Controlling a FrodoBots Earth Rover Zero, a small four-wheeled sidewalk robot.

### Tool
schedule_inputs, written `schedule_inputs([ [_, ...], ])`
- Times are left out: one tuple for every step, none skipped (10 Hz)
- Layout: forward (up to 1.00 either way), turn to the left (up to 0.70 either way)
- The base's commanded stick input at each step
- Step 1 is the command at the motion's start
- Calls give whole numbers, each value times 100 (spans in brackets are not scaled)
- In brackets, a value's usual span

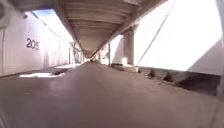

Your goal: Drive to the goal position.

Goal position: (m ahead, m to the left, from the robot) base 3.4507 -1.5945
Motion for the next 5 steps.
schedule_inputs([
  [70,0],
  [70,2],
  [70,7],
  [70,14],
  [70,26],
])
